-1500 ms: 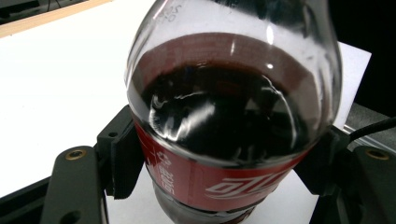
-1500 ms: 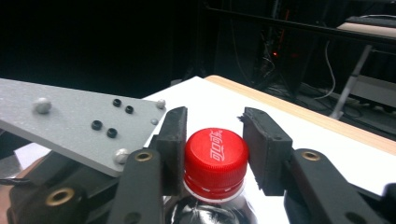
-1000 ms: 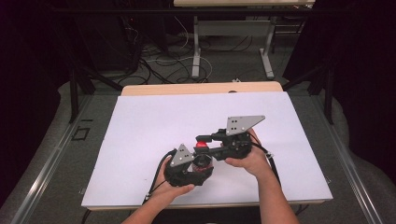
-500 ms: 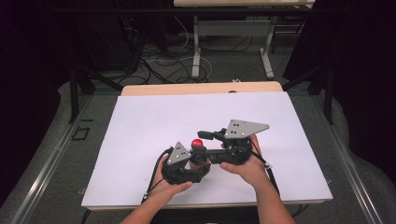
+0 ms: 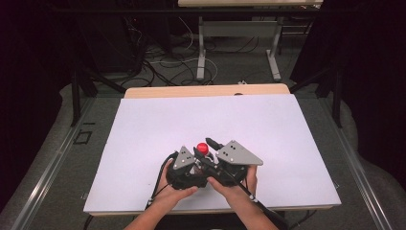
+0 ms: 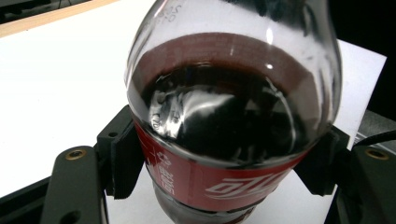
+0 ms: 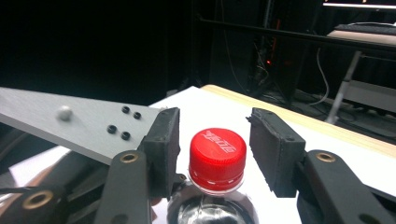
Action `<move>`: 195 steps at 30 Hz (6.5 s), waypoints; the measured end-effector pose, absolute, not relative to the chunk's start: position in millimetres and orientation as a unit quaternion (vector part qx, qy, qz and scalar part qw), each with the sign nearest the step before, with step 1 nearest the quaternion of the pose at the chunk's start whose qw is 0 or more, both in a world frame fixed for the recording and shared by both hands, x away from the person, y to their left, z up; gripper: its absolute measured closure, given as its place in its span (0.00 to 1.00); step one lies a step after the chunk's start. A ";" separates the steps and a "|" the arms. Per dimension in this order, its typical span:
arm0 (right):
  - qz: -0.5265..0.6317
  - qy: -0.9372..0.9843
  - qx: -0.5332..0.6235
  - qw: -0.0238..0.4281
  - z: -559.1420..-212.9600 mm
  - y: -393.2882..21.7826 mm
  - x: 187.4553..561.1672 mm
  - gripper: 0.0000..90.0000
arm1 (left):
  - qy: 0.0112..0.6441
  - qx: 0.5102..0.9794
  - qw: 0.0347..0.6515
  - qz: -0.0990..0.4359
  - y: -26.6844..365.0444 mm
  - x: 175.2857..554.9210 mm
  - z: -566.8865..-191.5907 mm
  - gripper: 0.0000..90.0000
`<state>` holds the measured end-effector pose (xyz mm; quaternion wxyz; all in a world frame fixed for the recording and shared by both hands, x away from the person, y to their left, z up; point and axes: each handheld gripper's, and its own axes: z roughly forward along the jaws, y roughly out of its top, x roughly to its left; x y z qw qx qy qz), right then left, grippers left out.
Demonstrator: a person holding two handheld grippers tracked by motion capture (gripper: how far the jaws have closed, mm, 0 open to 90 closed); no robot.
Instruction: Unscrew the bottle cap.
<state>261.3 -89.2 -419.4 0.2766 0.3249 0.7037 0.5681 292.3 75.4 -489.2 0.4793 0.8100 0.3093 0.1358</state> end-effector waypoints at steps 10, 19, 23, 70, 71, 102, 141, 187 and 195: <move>0.554 0.714 0.331 0.272 -421.8 -87.0 264.5 0.68 | 0.302 0.816 0.473 0.141 74.0 291.3 -489.2 0.32; 0.589 0.772 0.200 0.129 -410.5 -122.2 299.1 0.68 | 0.268 0.823 0.484 0.131 74.4 287.5 -483.9 0.33; 0.607 0.780 0.131 0.073 -412.0 -140.6 312.8 0.68 | 0.251 0.829 0.487 0.115 69.3 284.5 -484.5 0.33; 0.605 0.784 0.125 0.064 -413.0 -146.0 312.5 0.68 | 0.229 0.834 0.490 0.112 64.5 287.2 -486.0 0.33; 0.607 0.786 0.103 0.059 -413.6 -146.4 314.6 0.68 | 0.229 0.834 0.490 0.109 64.7 287.2 -486.4 0.32; 0.555 0.713 0.351 0.246 -419.2 -103.9 263.5 0.67 | 0.269 0.827 0.475 0.137 64.7 290.8 -488.7 0.32; 0.561 0.721 0.332 0.236 -418.9 -108.4 266.6 0.67 | 0.276 0.827 0.474 0.125 64.2 289.8 -492.2 0.32; 0.556 0.712 0.345 0.256 -417.3 -101.4 266.6 0.56 | 0.283 0.820 0.480 0.127 64.6 288.8 -490.9 0.32; 0.563 0.728 0.312 0.234 -417.6 -105.7 270.3 0.68 | 0.271 0.824 0.481 0.126 66.9 289.1 -488.8 0.32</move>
